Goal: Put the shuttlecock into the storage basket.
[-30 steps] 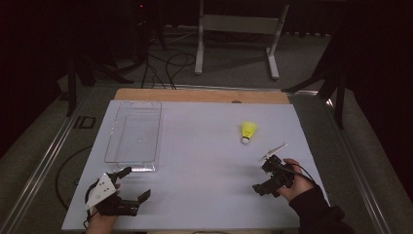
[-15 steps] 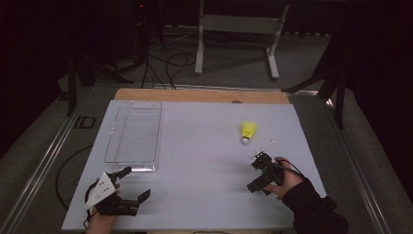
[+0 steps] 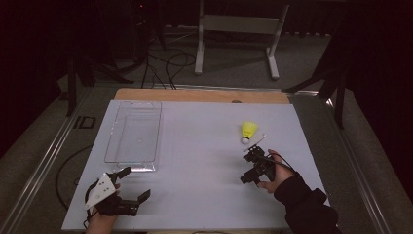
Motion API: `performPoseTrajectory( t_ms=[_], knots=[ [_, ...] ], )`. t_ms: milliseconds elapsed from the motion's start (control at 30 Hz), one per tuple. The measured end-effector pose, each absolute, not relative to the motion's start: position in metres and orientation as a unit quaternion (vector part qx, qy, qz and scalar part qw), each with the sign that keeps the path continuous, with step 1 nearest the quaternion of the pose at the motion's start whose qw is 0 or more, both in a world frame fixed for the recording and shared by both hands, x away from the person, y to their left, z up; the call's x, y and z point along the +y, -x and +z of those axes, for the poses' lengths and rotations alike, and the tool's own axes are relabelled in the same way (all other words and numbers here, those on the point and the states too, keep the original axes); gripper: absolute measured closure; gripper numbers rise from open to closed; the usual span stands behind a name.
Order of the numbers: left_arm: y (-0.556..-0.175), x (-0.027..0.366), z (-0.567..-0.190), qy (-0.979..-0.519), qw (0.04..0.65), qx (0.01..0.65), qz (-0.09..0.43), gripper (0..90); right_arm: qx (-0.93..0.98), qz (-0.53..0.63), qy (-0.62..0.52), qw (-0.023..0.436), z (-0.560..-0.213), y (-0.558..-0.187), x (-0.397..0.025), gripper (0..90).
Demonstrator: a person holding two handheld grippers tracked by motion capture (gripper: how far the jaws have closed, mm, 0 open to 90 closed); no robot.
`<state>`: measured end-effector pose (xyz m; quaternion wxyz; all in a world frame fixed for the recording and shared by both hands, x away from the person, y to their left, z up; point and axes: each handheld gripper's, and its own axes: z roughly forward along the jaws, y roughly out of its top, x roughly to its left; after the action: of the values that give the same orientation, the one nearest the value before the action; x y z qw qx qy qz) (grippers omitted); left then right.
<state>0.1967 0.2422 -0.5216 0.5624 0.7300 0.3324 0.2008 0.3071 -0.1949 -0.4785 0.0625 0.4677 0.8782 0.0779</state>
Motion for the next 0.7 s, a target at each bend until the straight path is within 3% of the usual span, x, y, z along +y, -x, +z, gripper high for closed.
performPoseTrajectory(
  t_ms=[500, 700],
  knots=[
    [-0.197, 0.242, -0.522, -0.729, 0.564, 0.333, 0.2, 0.3, 0.878, 0.084, -0.465, 0.07, -0.469, -0.323, -0.183, 8.3],
    [-0.197, 0.243, -0.522, -0.729, 0.564, 0.333, 0.201, 0.3, 0.865, 0.09, -0.484, 0.095, -0.462, -0.337, -0.187, 8.4]
  ],
)
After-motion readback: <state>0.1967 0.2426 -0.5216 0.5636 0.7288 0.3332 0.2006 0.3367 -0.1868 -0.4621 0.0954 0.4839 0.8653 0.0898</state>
